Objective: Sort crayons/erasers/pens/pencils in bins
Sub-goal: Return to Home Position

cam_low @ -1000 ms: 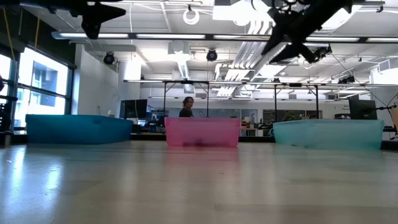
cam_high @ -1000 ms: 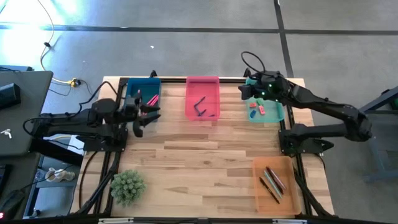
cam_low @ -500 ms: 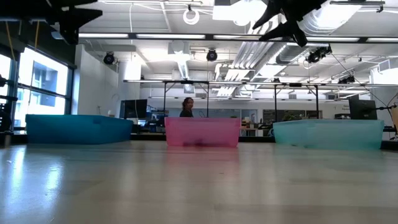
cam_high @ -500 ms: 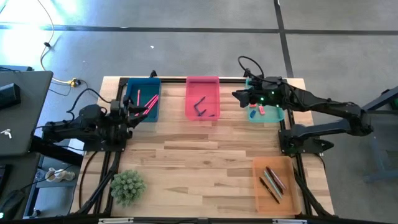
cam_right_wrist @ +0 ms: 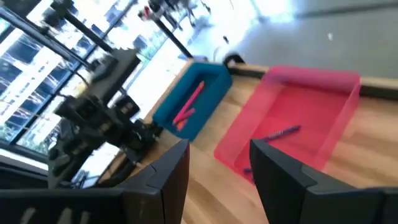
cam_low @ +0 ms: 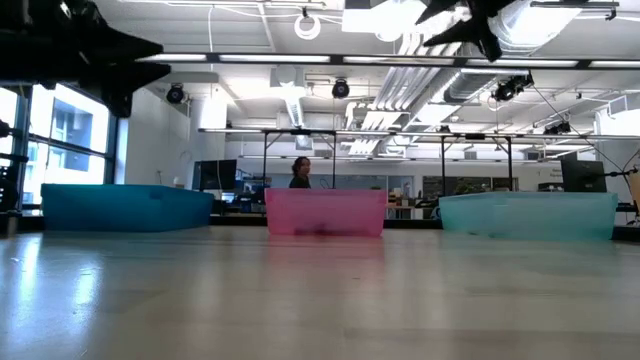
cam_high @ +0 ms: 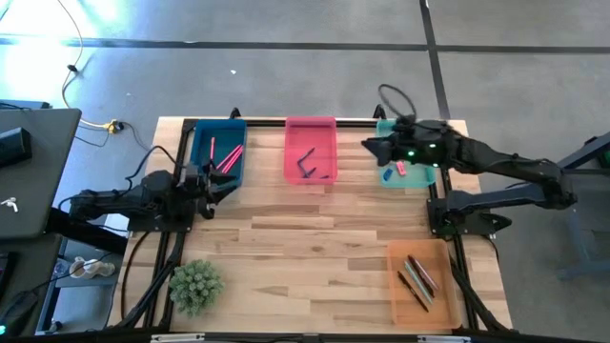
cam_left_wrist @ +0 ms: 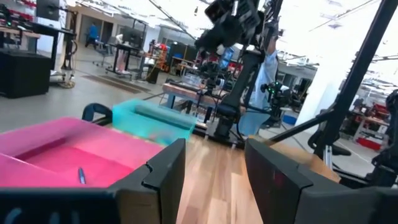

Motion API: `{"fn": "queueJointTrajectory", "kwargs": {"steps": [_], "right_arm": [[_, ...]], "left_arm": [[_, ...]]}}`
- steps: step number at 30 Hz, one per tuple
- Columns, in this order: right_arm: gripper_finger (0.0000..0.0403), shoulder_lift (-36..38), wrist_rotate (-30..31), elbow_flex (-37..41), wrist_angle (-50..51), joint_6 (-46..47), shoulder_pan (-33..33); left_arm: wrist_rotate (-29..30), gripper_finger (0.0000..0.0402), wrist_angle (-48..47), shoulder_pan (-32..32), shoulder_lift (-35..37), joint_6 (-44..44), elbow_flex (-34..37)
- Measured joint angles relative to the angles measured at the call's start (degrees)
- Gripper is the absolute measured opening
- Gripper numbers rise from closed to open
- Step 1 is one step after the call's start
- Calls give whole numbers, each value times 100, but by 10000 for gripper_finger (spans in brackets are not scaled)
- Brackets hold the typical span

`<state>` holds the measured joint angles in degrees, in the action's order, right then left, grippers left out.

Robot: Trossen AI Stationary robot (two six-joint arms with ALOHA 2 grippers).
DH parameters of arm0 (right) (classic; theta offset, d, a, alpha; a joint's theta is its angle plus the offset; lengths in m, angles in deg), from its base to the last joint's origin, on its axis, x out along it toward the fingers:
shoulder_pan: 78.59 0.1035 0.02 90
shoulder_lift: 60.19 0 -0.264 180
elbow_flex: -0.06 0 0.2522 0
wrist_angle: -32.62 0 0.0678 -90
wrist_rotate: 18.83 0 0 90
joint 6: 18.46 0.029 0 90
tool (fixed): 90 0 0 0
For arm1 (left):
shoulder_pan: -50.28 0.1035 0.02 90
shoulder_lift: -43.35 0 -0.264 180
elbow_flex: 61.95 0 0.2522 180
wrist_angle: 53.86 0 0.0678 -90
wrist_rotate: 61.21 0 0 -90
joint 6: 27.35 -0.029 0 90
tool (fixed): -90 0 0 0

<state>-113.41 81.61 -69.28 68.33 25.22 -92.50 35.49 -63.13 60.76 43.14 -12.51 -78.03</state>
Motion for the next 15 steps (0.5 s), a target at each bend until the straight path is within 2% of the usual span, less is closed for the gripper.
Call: {"fn": "queueJointTrajectory", "kwargs": {"steps": [2,7,15], "right_arm": [[160,283,8,0,-4,-222,-26],[160,1111,10,-2,7,-832,-28],[160,2292,6,2,730,-1572,-28]], "left_arm": [[3,149,214,0,-4,-41,180],[133,118,45,103,-118,-195,167],[103,32,-34,306,-122,-200,165]]}}
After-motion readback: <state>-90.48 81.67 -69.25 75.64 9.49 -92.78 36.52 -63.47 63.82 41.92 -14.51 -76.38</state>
